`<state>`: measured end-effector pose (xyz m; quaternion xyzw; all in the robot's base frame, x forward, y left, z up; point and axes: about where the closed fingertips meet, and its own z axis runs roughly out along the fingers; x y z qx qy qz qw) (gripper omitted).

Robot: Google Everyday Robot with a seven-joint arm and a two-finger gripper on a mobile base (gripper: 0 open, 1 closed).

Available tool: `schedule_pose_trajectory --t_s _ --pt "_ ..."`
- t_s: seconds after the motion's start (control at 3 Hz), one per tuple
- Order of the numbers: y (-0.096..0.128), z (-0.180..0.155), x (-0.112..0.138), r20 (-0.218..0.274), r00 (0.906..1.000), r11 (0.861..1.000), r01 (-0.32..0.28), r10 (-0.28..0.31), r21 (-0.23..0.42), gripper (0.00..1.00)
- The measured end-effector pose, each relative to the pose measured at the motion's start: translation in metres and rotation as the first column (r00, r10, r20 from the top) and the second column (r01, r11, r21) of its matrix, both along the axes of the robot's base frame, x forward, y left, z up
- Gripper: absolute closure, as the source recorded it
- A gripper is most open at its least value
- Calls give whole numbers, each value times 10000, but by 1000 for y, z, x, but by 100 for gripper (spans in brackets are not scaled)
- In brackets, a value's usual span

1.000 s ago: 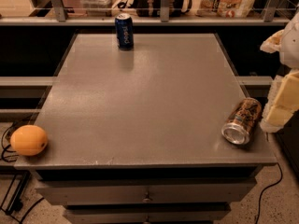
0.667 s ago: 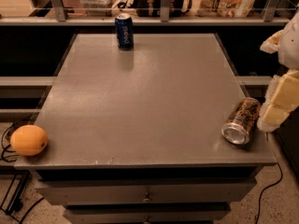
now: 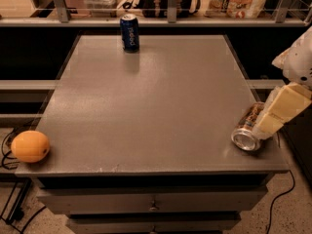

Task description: Move orange can near orange

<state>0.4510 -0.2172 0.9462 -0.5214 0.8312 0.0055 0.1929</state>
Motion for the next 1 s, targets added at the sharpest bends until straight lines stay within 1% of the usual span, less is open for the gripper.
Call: schedule_pose_trajectory --t_s 0.33,0.67,1.0 --pt "-2 -22 8 -265 9958 9960 878 -873 180 0" --pt "-5 -43 15 -495 9847 9859 1668 -1670 -93 0" --pt "-3 -66 20 -856 9774 9811 1918 -1933 -257 0"
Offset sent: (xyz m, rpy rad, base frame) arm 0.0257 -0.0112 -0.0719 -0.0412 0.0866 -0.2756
